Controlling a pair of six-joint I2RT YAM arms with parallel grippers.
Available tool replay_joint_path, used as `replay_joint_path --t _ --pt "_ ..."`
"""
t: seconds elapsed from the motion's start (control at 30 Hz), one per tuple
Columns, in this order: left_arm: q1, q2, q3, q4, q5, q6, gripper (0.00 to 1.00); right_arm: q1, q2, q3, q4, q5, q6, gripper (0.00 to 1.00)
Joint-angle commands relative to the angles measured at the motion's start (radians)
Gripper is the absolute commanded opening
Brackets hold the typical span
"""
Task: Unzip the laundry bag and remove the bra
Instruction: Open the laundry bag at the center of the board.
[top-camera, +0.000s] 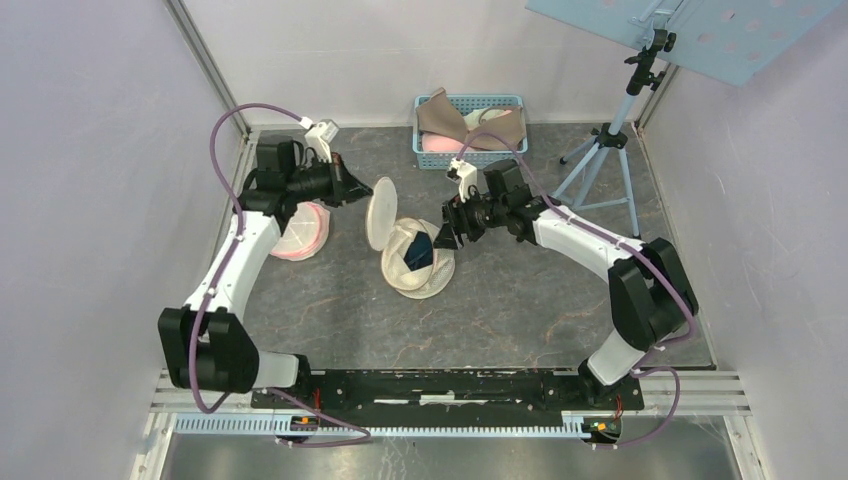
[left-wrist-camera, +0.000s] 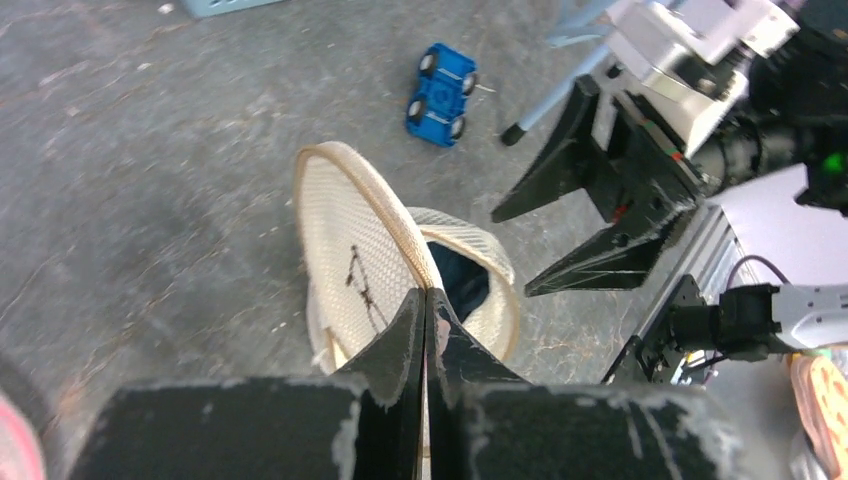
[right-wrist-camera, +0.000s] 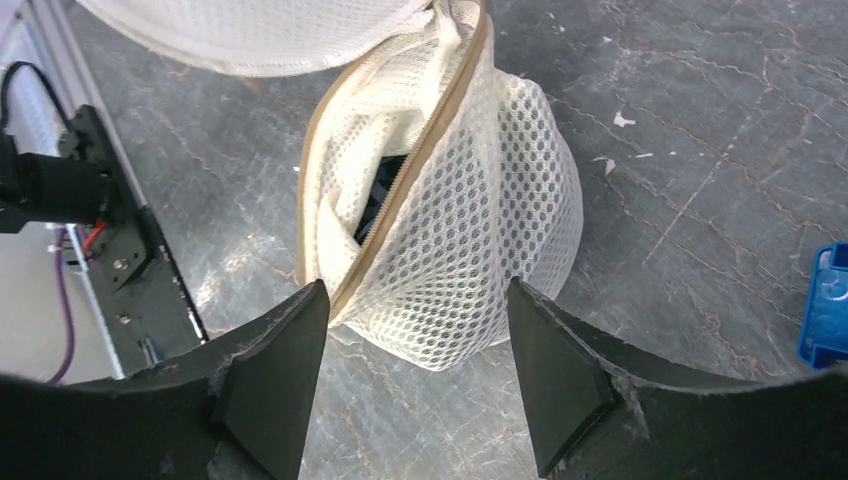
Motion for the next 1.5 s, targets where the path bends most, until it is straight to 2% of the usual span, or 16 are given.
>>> replay_joint_path --t 0.0,0.13,0.2,0.33,0.47,0.57,0.73,0.77,0.87,1.1,1.27,1.47 --pt "0.097 0.075 0.073 -0.082 0.039 0.063 0.02 0.026 0.036 0.039 -0.031 0.123 -0.029 0.71" --pt "0.163 0.164 0.131 -0.186 0.013 0.175 0.02 0.036 0.074 0.045 -0.031 0.138 -0.031 0.67" --pt "0.180 0.207 0.167 -0.239 -0.042 0.233 0.05 0.036 0.091 0.055 -0.043 0.134 -0.035 0.66" --pt "0.212 0.261 0.221 -0.305 -0.074 0.312 0.24 0.028 0.078 0.043 -0.043 0.088 -0.050 0.65" --pt "0.213 0.218 0.211 -0.279 -0.082 0.344 0.41 -0.002 0.047 0.024 -0.019 0.005 -0.047 0.64" --pt "0.208 0.167 0.182 -0.255 -0.036 0.359 0.47 -0.038 0.024 0.004 0.027 -0.096 -0.008 0.67" --pt "0.114 0.078 0.085 -0.259 -0.037 0.438 0.49 -0.121 -0.024 -0.056 0.104 -0.151 0.042 0.68" --pt "0.052 0.070 0.064 -0.259 -0.050 0.448 0.49 -0.134 -0.029 -0.070 0.108 -0.144 0.043 0.68" --pt "-0.058 0.070 0.021 -0.249 -0.096 0.459 0.48 -0.149 -0.024 -0.081 0.075 -0.105 0.005 0.64" --pt "-0.281 0.166 -0.005 -0.179 -0.164 0.380 0.47 -0.149 0.036 -0.119 0.030 -0.013 -0.059 0.52" --pt "-0.366 0.250 -0.001 -0.122 -0.185 0.333 0.47 -0.132 0.072 -0.173 0.071 -0.040 -0.049 0.50" --pt "-0.416 0.342 0.010 -0.023 -0.208 0.263 0.47 -0.089 0.133 -0.166 0.086 -0.054 -0.040 0.50"
